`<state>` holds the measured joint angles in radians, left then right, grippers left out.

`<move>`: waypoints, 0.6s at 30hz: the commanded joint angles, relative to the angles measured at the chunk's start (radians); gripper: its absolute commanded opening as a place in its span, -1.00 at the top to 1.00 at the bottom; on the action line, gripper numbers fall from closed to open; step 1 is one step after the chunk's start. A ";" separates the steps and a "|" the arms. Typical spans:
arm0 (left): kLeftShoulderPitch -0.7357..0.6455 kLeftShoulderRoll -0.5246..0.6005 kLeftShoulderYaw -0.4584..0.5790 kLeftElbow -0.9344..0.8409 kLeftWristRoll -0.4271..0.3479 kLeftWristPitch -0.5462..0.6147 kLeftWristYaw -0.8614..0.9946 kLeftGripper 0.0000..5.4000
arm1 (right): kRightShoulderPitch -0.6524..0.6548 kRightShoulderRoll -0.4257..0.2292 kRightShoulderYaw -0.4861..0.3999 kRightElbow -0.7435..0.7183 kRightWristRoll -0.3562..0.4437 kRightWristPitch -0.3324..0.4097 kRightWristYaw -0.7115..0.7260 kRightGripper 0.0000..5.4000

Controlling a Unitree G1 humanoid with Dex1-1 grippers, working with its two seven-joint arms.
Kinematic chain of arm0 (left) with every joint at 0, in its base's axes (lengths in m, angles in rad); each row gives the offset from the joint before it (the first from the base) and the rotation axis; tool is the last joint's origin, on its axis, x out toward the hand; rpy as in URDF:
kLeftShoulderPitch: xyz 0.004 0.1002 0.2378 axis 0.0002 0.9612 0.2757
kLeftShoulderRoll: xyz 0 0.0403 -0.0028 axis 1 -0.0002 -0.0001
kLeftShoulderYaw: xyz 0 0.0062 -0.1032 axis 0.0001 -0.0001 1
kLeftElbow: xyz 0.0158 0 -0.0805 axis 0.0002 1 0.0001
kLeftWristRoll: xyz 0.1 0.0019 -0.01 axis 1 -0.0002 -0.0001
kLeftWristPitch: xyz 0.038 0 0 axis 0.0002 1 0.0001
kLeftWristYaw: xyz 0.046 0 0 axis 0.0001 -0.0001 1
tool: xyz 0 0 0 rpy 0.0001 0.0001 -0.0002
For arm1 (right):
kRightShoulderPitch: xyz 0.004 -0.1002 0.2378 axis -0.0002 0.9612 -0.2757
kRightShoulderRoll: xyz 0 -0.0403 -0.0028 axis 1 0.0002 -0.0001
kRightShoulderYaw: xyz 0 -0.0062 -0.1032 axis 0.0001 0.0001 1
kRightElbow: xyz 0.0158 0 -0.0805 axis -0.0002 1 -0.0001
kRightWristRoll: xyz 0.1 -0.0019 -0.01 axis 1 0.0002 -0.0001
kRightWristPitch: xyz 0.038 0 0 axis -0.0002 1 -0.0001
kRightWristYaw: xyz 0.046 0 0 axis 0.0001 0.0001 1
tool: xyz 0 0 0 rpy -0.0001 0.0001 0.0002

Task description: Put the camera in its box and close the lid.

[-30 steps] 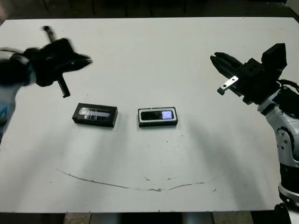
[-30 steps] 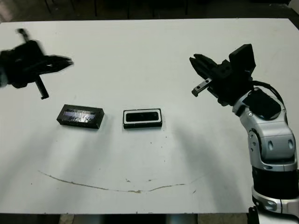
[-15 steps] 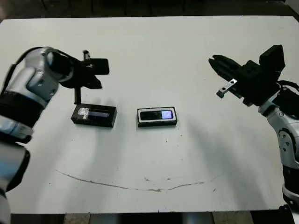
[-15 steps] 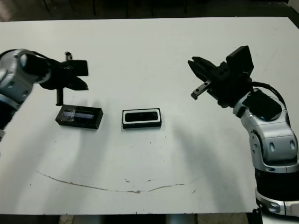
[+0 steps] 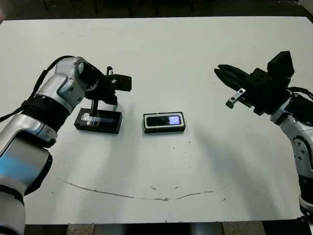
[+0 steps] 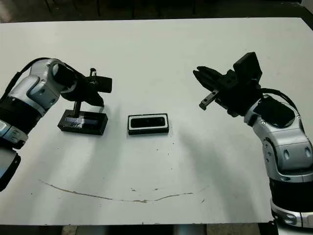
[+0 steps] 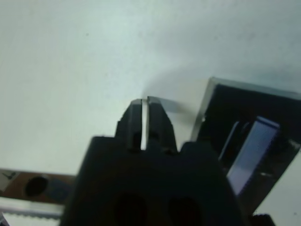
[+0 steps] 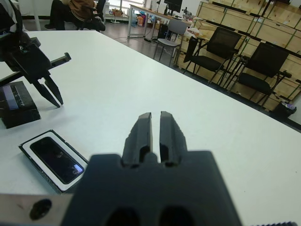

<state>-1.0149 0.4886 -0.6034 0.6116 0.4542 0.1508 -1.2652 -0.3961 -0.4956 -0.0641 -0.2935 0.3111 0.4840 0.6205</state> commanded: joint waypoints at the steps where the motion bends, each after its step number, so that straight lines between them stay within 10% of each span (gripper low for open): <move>1: 0.008 0.004 -0.032 -0.022 0.012 -0.047 -0.059 1.00 | 0.022 -0.009 0.005 -0.002 0.009 0.017 0.001 0.99; 18: 0.124 0.087 -0.161 -0.361 -0.046 0.076 -0.349 1.00 | 0.034 -0.010 0.011 -0.037 0.009 0.026 -0.016 0.99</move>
<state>-0.9581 0.5536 -0.7142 0.2684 0.4221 0.2089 -1.5924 -0.3836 -0.4960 -0.0614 -0.3295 0.3182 0.4931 0.6038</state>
